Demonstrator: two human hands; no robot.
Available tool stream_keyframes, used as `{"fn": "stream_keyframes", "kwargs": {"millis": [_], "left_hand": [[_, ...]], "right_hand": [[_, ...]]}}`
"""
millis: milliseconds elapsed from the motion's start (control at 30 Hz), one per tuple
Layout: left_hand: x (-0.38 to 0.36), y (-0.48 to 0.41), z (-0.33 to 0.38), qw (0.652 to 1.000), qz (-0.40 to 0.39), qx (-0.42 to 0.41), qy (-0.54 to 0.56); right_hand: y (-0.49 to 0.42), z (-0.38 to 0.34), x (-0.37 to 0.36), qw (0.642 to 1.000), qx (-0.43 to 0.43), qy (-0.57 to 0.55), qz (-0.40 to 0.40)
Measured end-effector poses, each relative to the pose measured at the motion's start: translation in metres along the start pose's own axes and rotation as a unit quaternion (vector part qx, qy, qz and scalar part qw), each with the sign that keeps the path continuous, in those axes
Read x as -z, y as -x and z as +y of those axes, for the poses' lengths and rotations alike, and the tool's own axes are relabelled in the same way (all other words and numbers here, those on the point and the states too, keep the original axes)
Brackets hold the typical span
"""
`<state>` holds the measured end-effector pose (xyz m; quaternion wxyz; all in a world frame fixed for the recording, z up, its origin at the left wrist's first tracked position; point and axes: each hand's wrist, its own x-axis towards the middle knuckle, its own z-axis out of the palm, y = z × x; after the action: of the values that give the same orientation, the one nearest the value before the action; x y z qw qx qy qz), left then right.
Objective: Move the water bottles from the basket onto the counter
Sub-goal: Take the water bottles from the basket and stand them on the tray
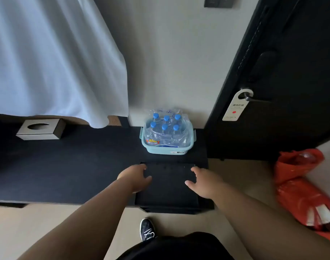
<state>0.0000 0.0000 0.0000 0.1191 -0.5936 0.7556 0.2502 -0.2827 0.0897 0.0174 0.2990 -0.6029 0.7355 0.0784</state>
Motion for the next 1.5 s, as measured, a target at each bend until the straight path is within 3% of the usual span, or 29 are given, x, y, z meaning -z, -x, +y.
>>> {"fn": "stream_keyframes", "kwargs": {"millis": [333,700,900,1067,1300,1500], "left_hand": [[0.062,-0.069,-0.025,0.998,-0.006,-0.025,0.052],[0.085,-0.132,-0.015,0.998,-0.012,-0.049,0.036],[0.097,-0.18,-0.005,0.998,0.039,-0.024,0.042],[0.095,-0.223,0.006,0.995,0.096,-0.017,0.006],[0.068,-0.263,0.017,0.996,0.083,-0.016,-0.001],[0.056,-0.27,0.013,0.995,0.1,-0.007,0.022]], "right_hand": [[-0.062,-0.057,0.021,0.999,-0.04,-0.019,0.016],[-0.131,-0.074,0.048,0.999,-0.011,-0.01,0.038],[-0.186,-0.082,0.071,0.997,0.01,-0.012,0.069],[-0.232,-0.091,0.079,0.998,0.008,0.011,0.068],[-0.273,-0.101,0.063,0.998,0.002,-0.034,0.061],[-0.284,-0.1,0.048,0.993,0.015,-0.056,0.101]]}}
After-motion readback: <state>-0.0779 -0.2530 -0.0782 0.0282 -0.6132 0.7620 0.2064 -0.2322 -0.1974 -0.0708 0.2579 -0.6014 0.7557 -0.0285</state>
